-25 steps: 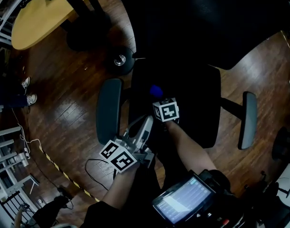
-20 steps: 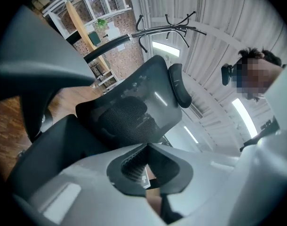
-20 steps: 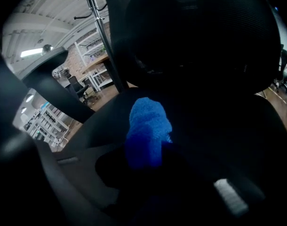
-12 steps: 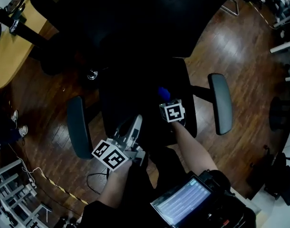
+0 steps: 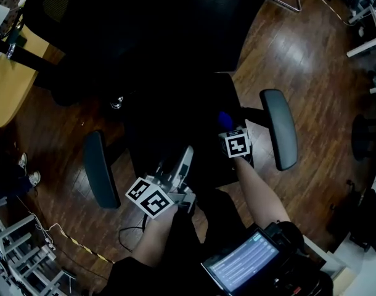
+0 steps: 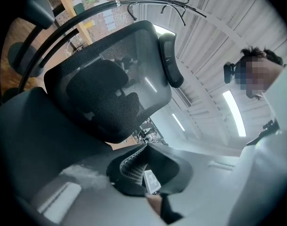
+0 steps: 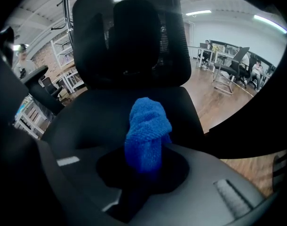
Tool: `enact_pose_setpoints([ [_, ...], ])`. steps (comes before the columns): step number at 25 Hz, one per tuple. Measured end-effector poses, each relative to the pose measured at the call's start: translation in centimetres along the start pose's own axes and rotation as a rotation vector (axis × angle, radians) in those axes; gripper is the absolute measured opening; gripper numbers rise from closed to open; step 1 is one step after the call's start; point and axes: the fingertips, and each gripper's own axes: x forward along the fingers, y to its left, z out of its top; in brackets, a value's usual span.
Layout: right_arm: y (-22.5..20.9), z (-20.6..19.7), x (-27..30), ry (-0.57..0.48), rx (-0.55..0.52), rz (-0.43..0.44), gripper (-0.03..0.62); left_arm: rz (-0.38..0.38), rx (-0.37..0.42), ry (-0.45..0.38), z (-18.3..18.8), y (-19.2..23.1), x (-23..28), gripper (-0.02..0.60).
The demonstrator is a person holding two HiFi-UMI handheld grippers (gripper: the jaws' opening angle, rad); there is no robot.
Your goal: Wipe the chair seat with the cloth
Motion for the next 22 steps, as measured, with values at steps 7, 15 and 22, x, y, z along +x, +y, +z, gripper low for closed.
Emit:
enact_pose_setpoints([
  [7,6.1,1.8,0.5,-0.034,0.015,0.100,0.048,0.055,0.000,-0.077,2.4,0.8,-3.5,-0.006],
  [15,24.9,3.1,1.8,-0.027,-0.072,0.400,0.048,0.139,0.013,-0.201,6.1,1.6,-10.2,-0.006],
  [22,34.3,-1.6,3.5,0.022,-0.116,0.511,0.048,0.191,0.011,-0.264,6.5,3.1,-14.3,-0.006],
])
